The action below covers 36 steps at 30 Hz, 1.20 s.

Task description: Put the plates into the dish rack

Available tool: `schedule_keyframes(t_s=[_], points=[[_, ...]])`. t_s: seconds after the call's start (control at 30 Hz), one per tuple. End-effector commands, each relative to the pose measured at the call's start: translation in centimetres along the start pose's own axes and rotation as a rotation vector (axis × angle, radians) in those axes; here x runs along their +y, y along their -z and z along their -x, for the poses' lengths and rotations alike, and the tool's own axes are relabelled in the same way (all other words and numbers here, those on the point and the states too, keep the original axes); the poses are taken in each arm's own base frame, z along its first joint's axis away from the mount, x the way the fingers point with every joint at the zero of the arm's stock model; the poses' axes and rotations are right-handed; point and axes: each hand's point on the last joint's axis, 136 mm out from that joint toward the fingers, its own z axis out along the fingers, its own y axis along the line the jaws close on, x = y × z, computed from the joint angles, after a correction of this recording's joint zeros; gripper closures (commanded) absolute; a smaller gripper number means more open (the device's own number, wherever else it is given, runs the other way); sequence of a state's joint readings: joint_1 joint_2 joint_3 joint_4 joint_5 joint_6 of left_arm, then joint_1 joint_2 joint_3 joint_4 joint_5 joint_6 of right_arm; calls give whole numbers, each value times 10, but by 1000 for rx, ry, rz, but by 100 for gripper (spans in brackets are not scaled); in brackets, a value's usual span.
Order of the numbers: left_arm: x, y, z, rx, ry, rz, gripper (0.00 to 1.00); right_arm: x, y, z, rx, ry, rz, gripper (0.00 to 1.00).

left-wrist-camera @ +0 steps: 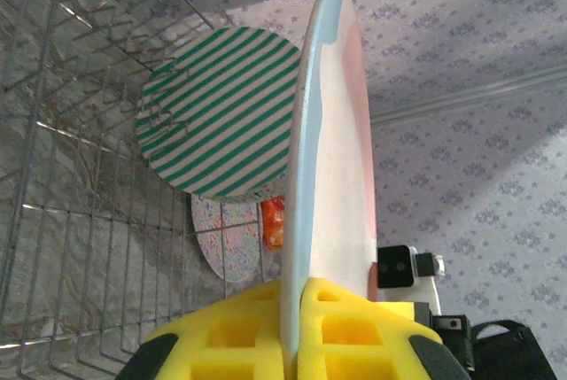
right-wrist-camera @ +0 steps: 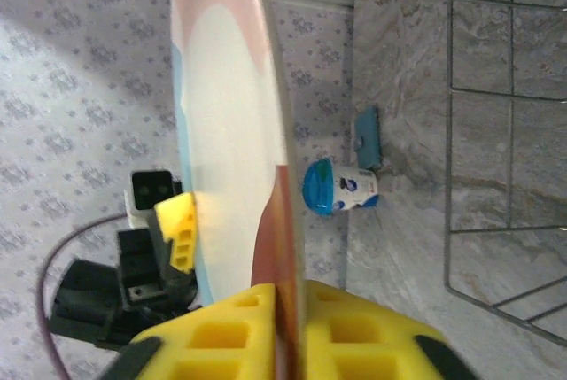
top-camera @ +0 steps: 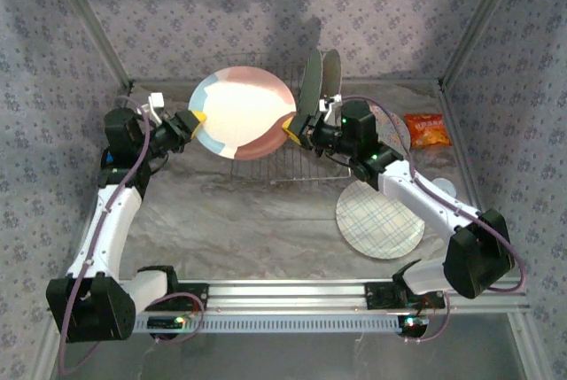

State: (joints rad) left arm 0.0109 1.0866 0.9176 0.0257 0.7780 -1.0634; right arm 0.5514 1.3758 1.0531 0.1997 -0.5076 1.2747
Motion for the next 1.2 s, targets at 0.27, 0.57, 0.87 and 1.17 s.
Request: schedule_keyframes(t_s=[0.27, 0.57, 0.87, 1.17], points=[[-44, 8, 13, -43, -133, -100, 100, -12, 8, 13, -39, 3, 4, 39], [-67, 9, 11, 22, -227, -131, 100, -24, 35, 19, -52, 80, -65, 3], [-87, 9, -10, 227, -385, -187, 100, 17, 93, 16, 135, 323, -13, 3], [-96, 1, -34, 348, -427, -259, 100, 19, 112, 10, 219, 457, 20, 7]])
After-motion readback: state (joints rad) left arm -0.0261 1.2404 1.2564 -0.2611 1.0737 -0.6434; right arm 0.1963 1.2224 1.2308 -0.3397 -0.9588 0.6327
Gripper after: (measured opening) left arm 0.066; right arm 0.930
